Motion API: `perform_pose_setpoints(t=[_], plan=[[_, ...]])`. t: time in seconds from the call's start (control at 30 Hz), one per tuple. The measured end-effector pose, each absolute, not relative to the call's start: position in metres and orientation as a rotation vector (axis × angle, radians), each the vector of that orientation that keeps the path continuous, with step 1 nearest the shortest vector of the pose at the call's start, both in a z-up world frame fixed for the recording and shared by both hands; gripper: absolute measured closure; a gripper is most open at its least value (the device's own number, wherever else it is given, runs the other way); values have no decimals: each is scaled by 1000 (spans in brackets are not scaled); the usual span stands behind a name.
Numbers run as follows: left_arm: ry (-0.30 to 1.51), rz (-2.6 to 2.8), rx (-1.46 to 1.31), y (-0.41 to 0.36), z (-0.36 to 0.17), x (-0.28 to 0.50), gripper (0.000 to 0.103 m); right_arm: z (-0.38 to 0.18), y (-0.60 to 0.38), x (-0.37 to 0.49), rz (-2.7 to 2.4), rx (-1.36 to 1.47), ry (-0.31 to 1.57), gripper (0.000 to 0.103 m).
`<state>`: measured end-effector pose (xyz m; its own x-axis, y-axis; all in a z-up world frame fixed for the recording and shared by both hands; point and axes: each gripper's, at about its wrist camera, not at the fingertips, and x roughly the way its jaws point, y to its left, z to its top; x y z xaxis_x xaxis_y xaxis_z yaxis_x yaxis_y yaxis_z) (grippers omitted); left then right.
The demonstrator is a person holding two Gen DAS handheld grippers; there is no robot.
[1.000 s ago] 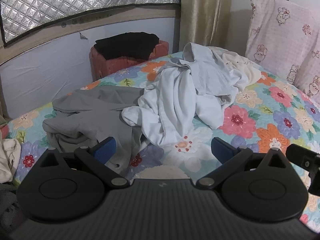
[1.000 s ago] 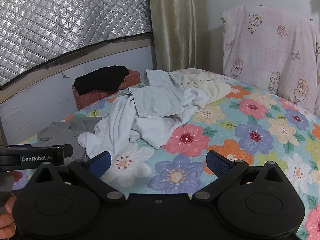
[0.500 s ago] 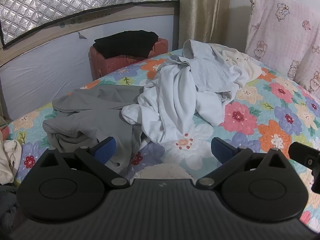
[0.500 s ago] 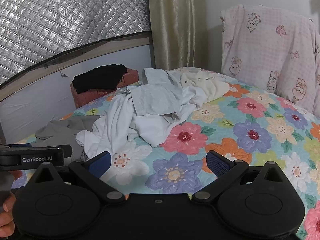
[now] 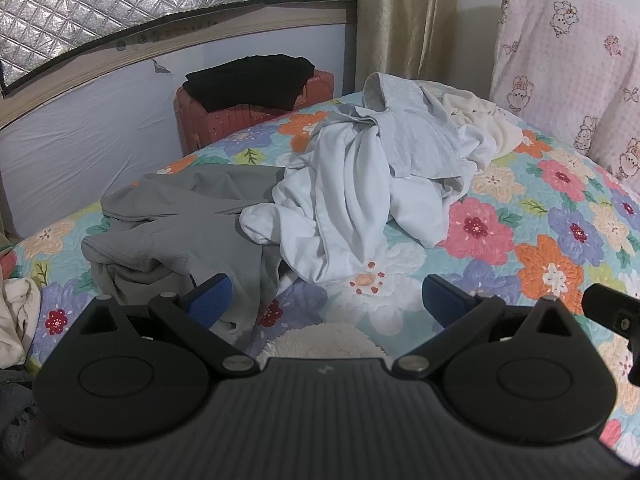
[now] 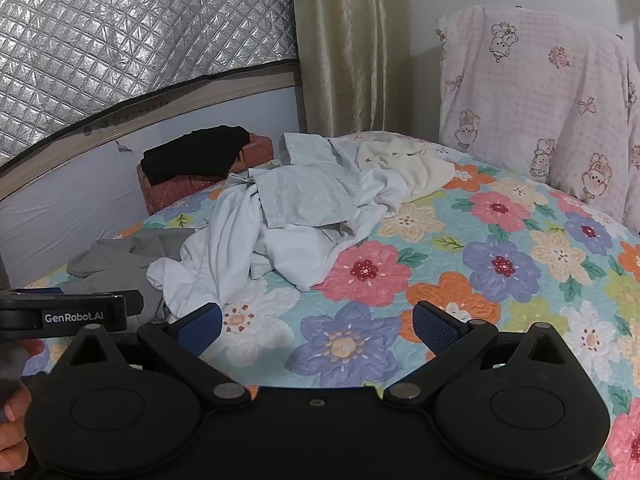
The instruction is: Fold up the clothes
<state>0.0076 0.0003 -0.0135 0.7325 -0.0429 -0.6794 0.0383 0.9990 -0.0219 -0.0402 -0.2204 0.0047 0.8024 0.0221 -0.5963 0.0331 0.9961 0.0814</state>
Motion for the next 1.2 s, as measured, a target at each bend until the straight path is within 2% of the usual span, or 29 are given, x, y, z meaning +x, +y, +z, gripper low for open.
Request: perform_pose_setpoints(t=[0.87,1.2], plan=[[767,-56,-54,23,-41,37,0,-26,-220,-13,48,107,681,0],[784,153,-288,161,-81,92,4,-48,-156,88,494,166,762,0]])
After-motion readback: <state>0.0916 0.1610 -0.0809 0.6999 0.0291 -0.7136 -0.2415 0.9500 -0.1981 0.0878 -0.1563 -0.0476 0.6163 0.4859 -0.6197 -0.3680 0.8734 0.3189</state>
